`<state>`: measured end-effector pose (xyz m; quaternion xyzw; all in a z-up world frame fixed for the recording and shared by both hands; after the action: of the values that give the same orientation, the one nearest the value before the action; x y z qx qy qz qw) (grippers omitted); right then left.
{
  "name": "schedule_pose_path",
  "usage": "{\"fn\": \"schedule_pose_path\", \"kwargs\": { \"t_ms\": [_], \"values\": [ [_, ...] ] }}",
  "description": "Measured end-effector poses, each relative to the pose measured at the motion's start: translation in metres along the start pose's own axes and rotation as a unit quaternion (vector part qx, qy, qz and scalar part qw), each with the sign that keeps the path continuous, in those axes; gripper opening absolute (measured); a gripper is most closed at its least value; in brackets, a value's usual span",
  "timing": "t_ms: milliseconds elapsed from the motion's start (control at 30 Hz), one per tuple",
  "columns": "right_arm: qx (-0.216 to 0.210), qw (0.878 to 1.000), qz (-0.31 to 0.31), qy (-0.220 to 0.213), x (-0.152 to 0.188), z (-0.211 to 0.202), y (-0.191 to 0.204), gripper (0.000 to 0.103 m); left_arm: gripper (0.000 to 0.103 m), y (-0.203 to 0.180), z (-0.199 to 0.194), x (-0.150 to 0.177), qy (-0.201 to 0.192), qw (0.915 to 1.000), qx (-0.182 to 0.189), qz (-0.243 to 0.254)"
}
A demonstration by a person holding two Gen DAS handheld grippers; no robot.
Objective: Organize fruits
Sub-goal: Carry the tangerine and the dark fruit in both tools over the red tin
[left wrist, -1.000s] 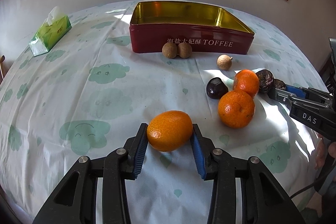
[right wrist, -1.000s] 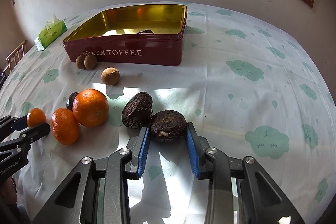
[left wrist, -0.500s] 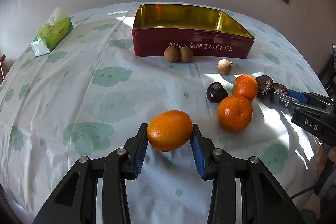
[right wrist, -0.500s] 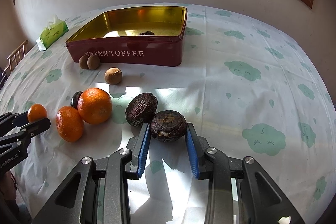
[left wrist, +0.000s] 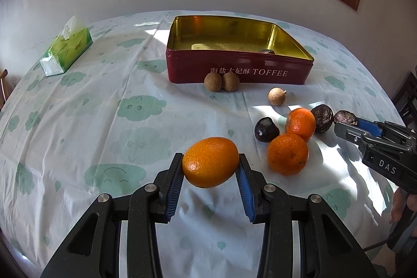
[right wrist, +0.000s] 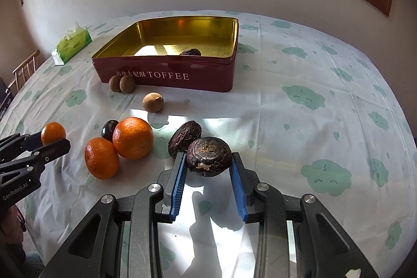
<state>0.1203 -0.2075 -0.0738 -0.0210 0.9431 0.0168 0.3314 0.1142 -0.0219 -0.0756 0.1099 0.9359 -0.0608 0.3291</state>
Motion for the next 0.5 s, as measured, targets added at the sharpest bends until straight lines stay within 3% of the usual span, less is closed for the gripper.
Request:
{"fn": "schedule_pose_path", "kwargs": {
  "t_ms": [500],
  "values": [
    [-0.008,1.0,-0.004,-0.018,-0.026,-0.007,0.005,0.031,0.041,0.012,0.0,-0.027,-0.018,0.9998,-0.003,-0.008]
  ]
}}
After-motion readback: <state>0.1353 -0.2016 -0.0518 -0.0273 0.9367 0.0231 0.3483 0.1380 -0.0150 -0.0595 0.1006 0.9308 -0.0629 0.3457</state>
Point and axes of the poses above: each gripper's, at about its wrist camera, not at the fingertips, and z roughly the way its jaws point, y to its left, x to its underside, the point moved 8 cm from there along z, roughly the way its jaws point, and after that the axes turned 3 degrees about z, right-handed, at the moved point
